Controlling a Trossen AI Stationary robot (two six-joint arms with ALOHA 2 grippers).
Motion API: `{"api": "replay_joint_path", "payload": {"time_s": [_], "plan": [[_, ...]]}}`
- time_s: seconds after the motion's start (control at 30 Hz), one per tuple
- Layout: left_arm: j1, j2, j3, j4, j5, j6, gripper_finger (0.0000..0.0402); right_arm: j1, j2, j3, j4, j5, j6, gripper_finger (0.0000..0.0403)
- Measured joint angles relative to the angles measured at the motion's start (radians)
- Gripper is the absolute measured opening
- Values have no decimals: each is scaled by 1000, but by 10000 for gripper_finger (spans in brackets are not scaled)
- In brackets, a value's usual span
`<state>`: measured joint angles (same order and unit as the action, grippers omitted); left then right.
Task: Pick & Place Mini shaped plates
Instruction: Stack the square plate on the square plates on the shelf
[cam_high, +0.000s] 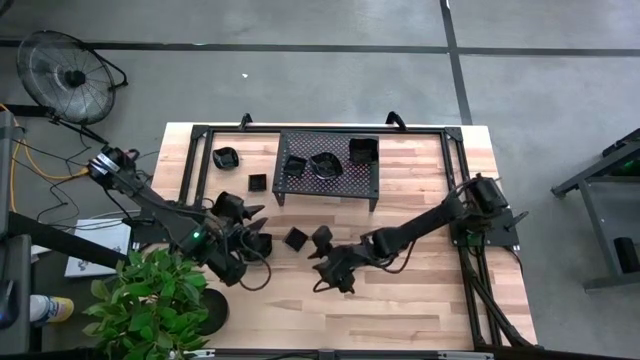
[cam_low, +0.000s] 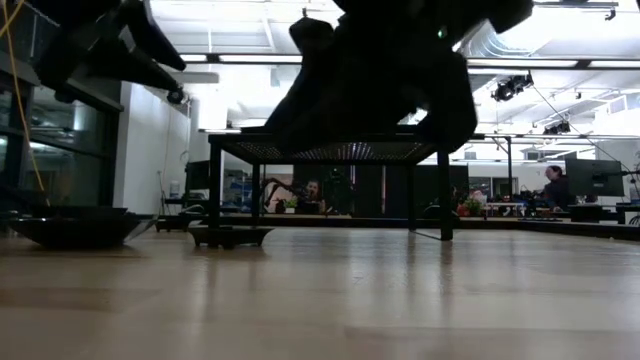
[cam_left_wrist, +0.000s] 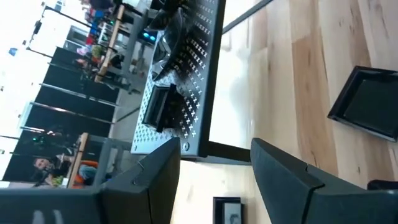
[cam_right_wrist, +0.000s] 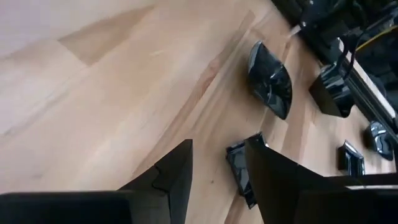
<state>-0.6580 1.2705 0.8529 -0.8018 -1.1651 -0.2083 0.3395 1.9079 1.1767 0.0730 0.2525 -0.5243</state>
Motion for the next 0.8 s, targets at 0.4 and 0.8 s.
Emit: {"api": "replay_joint_path", "payload": {"time_s": [0.4, 0.8], "plan": [[-82, -95, -142, 4, -75, -181, 191, -97, 37, 15, 52, -119, -46, 142], [-89, -301, -257, 189, -34, -31, 191, -155, 200, 275, -307, -118, -206, 141]]}}
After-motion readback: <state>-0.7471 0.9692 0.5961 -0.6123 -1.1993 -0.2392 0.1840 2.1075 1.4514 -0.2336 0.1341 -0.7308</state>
